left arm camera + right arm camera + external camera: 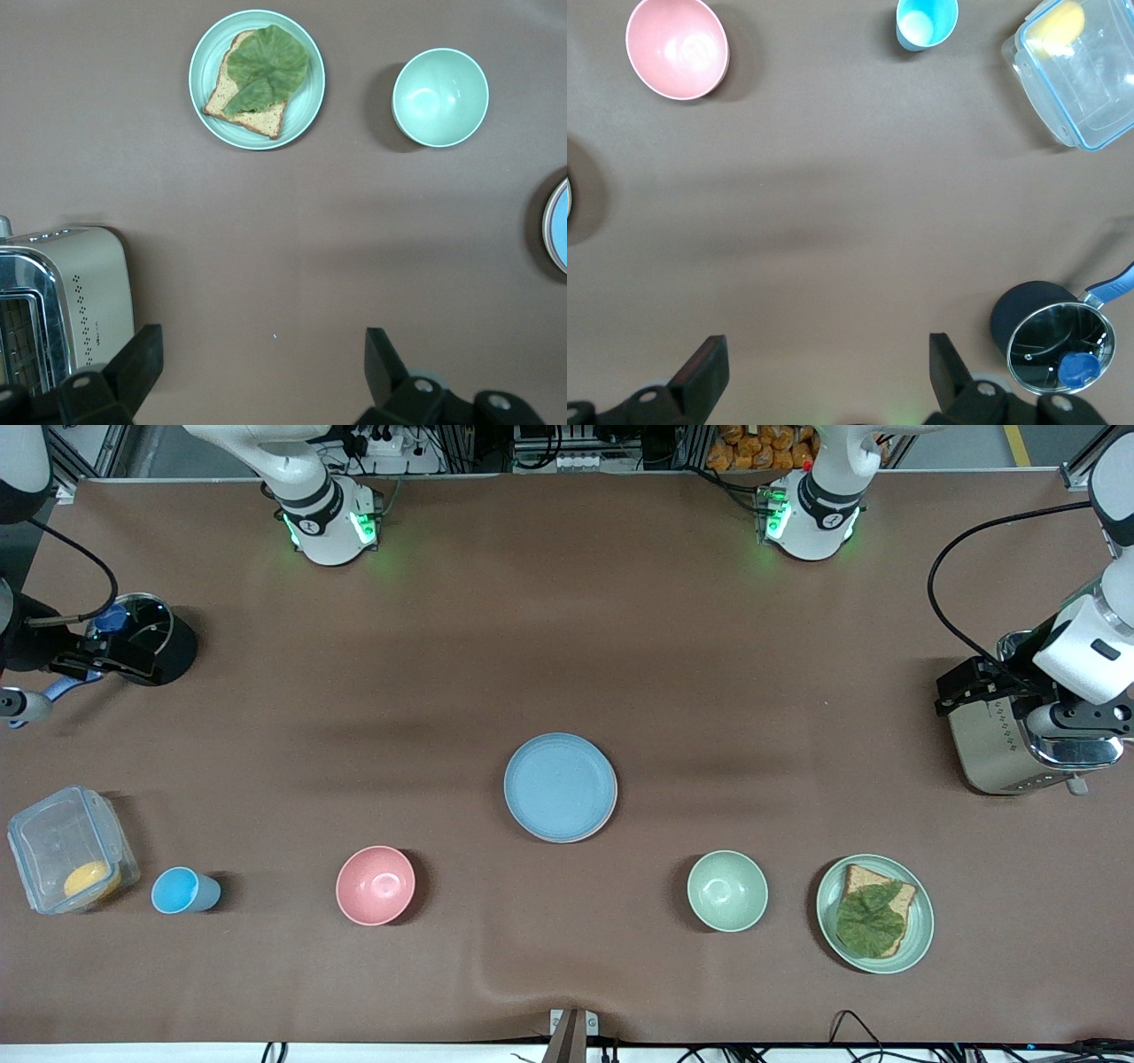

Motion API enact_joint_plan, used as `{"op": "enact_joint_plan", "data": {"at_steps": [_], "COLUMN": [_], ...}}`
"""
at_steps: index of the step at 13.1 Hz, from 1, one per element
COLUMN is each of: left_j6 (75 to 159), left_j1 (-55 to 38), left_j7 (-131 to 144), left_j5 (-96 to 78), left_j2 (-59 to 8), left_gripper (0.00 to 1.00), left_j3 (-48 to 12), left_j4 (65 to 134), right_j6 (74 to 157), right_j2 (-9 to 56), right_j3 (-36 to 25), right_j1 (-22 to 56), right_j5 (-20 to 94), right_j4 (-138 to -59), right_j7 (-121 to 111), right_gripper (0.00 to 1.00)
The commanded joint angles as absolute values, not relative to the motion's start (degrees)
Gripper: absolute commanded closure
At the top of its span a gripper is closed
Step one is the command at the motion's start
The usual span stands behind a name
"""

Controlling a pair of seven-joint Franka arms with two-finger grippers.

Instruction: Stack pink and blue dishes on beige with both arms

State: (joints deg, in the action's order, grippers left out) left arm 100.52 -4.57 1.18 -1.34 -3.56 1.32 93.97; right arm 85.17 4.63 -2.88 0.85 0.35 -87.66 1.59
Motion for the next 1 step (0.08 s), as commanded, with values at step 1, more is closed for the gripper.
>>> {"op": "enact_joint_plan", "data": {"at_steps": [1], "left_j6": [99.67], "left_j1": [-4.48], "left_j7": [1.32], "left_j5": [-1.32], "left_j2": [-3.69], "left_gripper": [0.0], "left_j3": [1.23], "left_j4": [93.34], "right_j6": [85.52], "right_j2": [5.36], "right_j3": [-2.46], "right_j1": [0.44], "right_j5": [-0.35], "right_j4": [-86.06], "right_j7": [2.46], "right_gripper": [0.0]}}
